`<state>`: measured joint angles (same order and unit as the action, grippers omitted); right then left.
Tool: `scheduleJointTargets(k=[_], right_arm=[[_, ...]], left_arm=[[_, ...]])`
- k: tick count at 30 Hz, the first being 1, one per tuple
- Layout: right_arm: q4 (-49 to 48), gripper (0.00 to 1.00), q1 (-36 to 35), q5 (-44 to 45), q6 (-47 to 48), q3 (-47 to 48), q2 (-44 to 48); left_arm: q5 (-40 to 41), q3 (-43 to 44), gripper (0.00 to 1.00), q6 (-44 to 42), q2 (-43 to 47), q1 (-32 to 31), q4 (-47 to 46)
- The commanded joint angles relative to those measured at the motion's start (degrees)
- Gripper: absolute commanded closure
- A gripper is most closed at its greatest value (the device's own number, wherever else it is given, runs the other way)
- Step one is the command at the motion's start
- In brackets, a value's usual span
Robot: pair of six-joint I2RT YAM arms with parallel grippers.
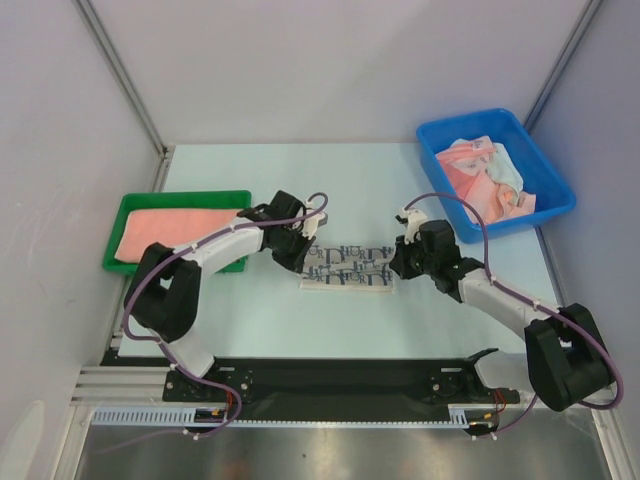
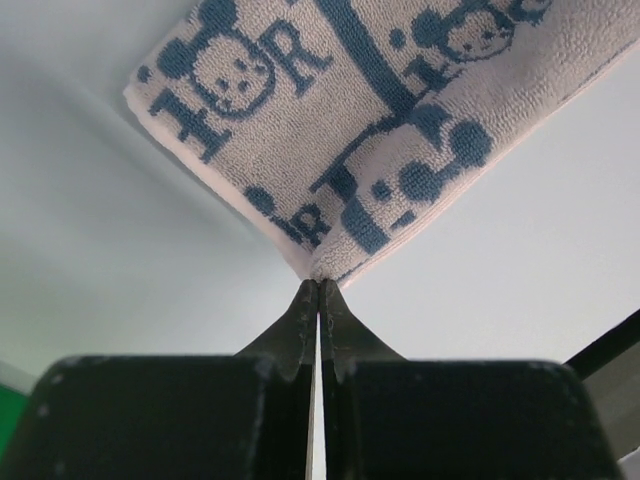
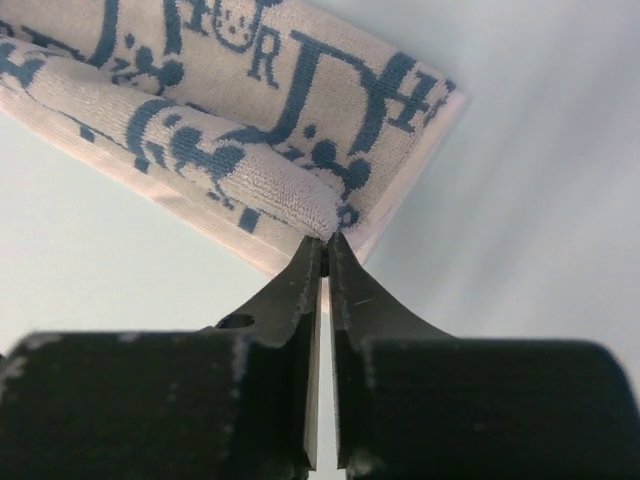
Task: Fold and stack the towels
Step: Fold the towel
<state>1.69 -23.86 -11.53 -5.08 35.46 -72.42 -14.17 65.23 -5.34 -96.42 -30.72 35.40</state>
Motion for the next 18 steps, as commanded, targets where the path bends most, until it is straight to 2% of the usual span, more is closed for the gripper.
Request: scheduleJointTargets(k=[1,3,4,6,7,10,18], right_arm=[[-0.29,0.9,-1.89,2.74,-4.65,-0.31,0.52],[2.15,0.83,-1.98,2.21,-5.98,0.48,0.88],[3.39,0.76,-1.98,3.52,-6.86,1.44,0.79],[9.16,0.71,-1.98,8.0,-9.33,3.29,0.27],[10.86,0.66,-2.07,9.41,-10.55,4.51,0.35],[14.82,0.63,-2.42,10.21,-16.26,5.23,2.45],[15.8,0.57,-2.69,13.72,-30.41,5.41,5.45]], left_arm=[[-1.21,-0.89,1.0,1.13,1.59,-0.66,0.81],[-0.51,-1.94,0.98,1.21,2.11,-0.83,0.99],[-0.5,-2.21,0.88,1.74,2.81,-1.01,1.08],[-1.12,-2.48,0.64,2.79,3.69,-1.71,1.17],[-1.21,-2.83,0.6,3.23,4.83,-1.97,0.73],[-1.39,-3.27,0.61,4.98,7.03,-2.5,0.81],[8.11,-3.36,0.53,22.02,9.94,-1.98,-0.24]])
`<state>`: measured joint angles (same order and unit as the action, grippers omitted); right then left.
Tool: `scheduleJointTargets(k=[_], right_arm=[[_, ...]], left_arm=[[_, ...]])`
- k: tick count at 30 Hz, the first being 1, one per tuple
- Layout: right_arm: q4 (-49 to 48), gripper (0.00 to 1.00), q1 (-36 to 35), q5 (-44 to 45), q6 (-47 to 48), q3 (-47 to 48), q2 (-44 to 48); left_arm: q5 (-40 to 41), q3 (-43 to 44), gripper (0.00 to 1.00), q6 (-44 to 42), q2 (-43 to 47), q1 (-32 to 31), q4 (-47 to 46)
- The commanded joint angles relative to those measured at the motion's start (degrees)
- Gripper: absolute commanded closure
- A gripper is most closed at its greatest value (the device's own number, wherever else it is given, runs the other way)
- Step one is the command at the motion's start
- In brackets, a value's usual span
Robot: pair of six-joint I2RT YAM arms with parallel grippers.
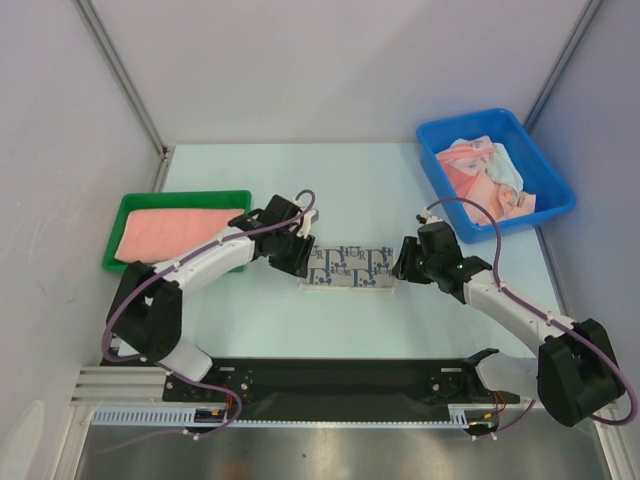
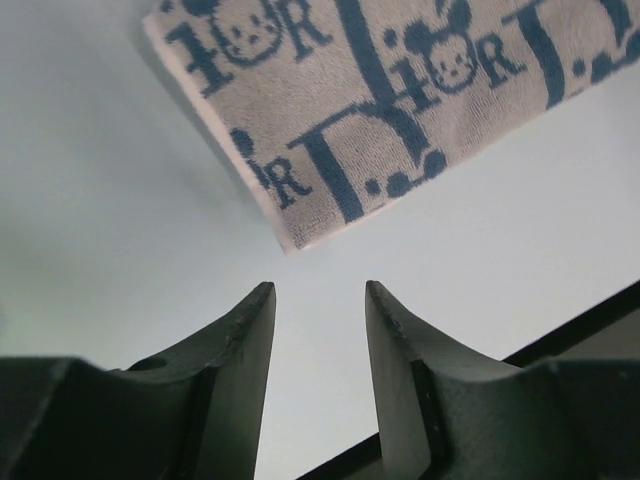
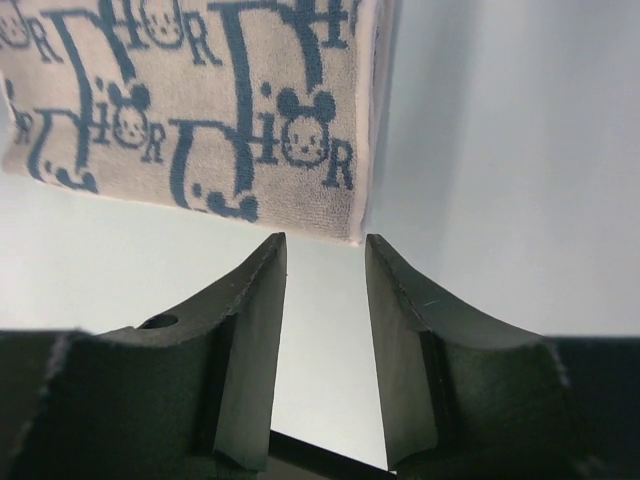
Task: Fold and stack the towels
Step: Fold the towel
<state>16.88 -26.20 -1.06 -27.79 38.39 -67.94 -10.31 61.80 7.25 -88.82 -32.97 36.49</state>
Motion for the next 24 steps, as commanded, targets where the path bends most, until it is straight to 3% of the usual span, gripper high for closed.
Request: scheduleJointTargets(k=[1,6,14,20,24], right_arm=[[0.0,0.57,-0.26,3.26,-8.06,2.65,0.71],[-2.73,0.58,-0.96,1.68,-8.33,1.78,-5.26],[-9.85,0.61,-1.05,-2.19,-6.75,-2.44,-12.12],[-9.85,0.68,-1.05,-0.87,-5.26,-2.71,-13.44],[-9.15,0.68,-1.14,-2.37,-4.73,-2.36,-12.74]], left_arm=[[4.42,0.16,0.53,10.93,2.07,0.62,-1.86],[1.17,-2.64,0.52,18.14,-1.26,0.98,-6.25],[0.2,-7.48,0.56,19.91,-6.1,0.89,-12.23],[1.08,-7.75,0.69,19.47,-5.76,0.89,-11.88],[2.21,-7.22,0.59,19.56,-3.21,0.89,-8.2]])
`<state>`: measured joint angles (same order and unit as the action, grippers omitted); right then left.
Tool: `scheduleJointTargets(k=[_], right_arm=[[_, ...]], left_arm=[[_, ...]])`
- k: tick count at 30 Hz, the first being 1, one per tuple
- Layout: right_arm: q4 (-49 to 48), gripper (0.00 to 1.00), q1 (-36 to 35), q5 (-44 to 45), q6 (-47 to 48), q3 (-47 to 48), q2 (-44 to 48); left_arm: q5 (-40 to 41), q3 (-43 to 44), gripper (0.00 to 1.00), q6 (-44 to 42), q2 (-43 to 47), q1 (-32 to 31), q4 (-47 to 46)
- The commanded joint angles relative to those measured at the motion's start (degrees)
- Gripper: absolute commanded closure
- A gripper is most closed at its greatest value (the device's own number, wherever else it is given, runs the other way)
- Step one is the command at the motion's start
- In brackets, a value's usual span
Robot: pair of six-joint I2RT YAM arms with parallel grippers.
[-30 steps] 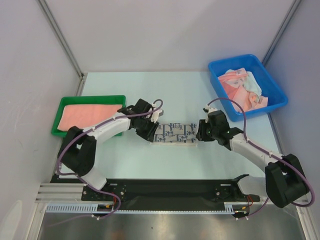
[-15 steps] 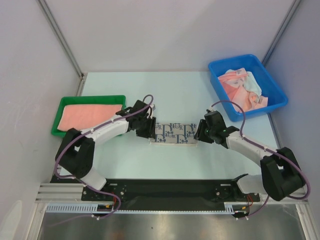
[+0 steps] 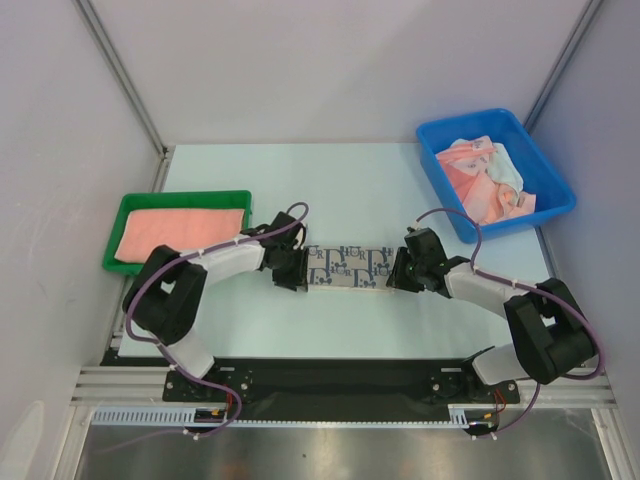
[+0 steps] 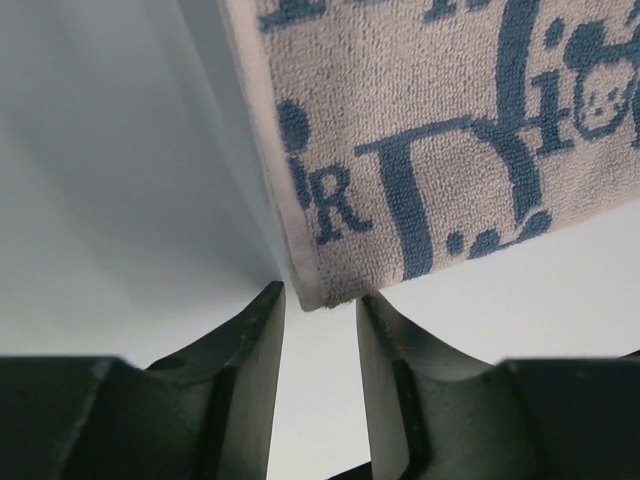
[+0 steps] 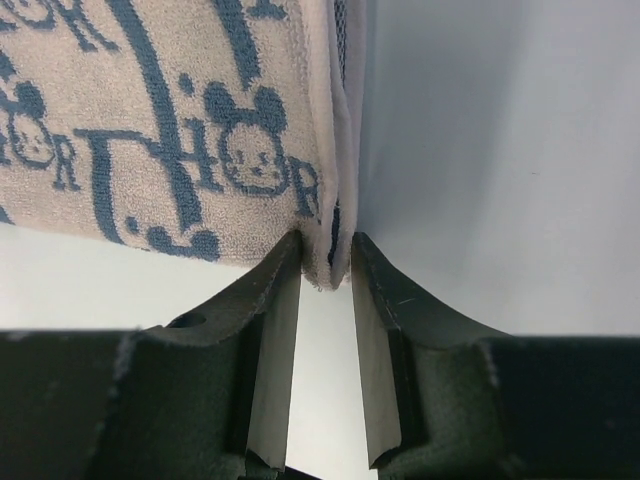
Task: Fold and stack the towels
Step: Fold the towel, then neatly place the folded towel into the bin
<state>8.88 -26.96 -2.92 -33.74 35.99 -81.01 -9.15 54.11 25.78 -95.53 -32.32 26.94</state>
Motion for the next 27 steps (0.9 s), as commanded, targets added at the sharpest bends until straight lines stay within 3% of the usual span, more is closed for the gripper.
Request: scheduleJointTargets(k=[1,9,19,24,25,26,27], right_arm=[[-0.98,0.68,-0.29,-0.6,1.3,0.05,0.94],[-0.01,0.71,-0.29,-0.07,1.48,0.05,2.35],[-0.45,0.74,-0.29,-0.34,2.01,-0.3,2.61],[-0.97,0.81,-0.29,0.37,2.71,-1.53,2.18],[-1.76,0.83,-0.29,0.46,2.88,-1.8,2.0],[-2.2,0.95,-0.29,0.37,3.15,-2.58,1.83],[-2.47,1.0,-0.29,0.54,3.32,-2.94,1.65]], left_arm=[[2.54,0.65,0.59,1.2,4.46,0.32,1.97],[4.58,1.18,0.47,5.15,10.62,1.11,0.06],[1.06,-2.86,0.51,9.02,4.56,2.52,-7.16],[0.88,-4.62,0.63,9.46,2.36,2.52,-8.66],[1.06,-5.06,0.69,9.55,2.45,2.61,-8.74],[1.24,-5.24,0.83,9.64,2.62,2.52,-8.92],[1.32,-5.5,0.9,9.55,2.71,2.61,-8.83]])
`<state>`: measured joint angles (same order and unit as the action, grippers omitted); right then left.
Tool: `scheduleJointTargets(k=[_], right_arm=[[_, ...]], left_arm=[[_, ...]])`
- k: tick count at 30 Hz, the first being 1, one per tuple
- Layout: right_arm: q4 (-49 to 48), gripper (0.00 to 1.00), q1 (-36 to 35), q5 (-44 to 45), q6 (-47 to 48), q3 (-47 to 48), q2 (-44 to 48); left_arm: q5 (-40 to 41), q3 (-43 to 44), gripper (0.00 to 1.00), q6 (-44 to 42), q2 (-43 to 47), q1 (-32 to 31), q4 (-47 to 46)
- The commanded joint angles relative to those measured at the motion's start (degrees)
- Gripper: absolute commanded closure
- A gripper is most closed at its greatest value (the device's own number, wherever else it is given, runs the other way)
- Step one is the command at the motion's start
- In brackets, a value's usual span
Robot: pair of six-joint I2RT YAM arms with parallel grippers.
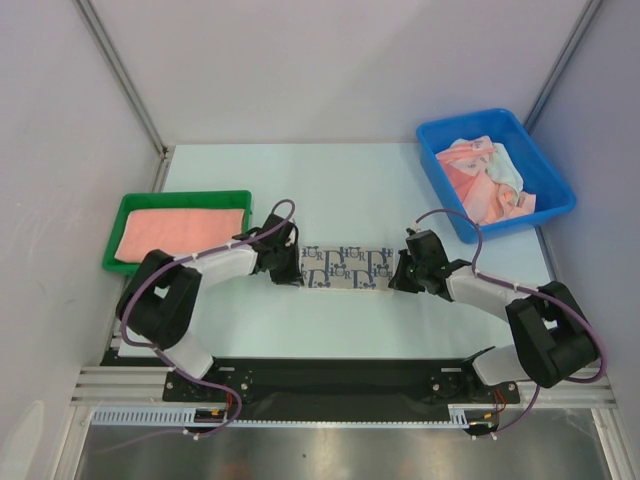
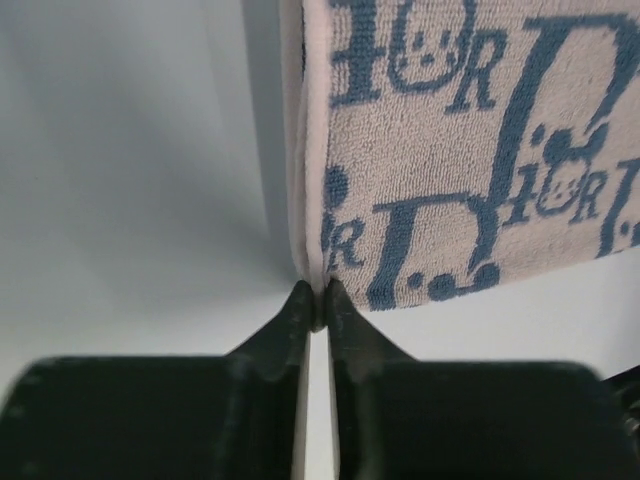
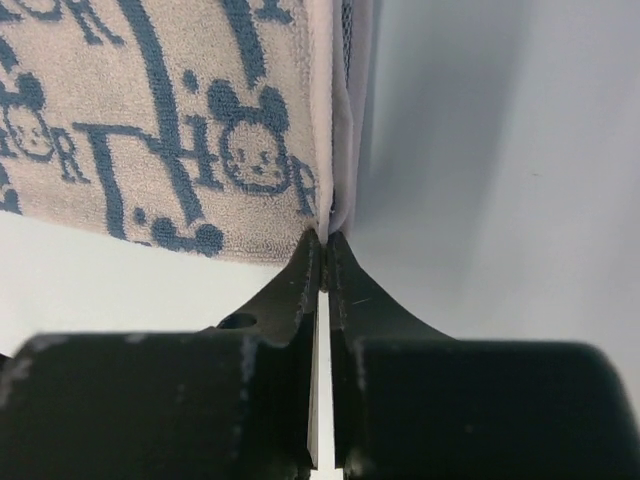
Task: Fold and stack the towels
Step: Neatly place the folded towel into the bin
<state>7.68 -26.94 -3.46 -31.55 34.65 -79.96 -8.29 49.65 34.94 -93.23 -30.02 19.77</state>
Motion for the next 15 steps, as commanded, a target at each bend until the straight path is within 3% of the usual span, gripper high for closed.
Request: scheduleJointTargets(k=[1,10,13,14,15], right_arm=[[-1.53,1.0,-0.31,1.79,1.05,-1.96,0.51],[-1.01,1.0,-0.22,3.46,-0.27,-3.81,-0.63],[2.49,0.87,-0.48,8.38,0.09,-2.06,-0.37],[3.73,0.78,-0.4,9.0,0.26,-1.44,-0.11],[4.79,0.77,-0.57,8.65,0.52,-0.39,0.5]], left_arm=[[0.73,-1.22,0.99,0.31,0.51,0.31,-1.4],[2.85,-2.28,0.99,0.22,-0.02,0.31,1.32],[3.28,-1.05,0.99,-0.22,1.55,0.23,3.07],[3.55,-0.35,0.88,-0.57,2.0,0.23,4.74],[3.55,0.35,0.84,-1.01,2.78,0.23,5.71]])
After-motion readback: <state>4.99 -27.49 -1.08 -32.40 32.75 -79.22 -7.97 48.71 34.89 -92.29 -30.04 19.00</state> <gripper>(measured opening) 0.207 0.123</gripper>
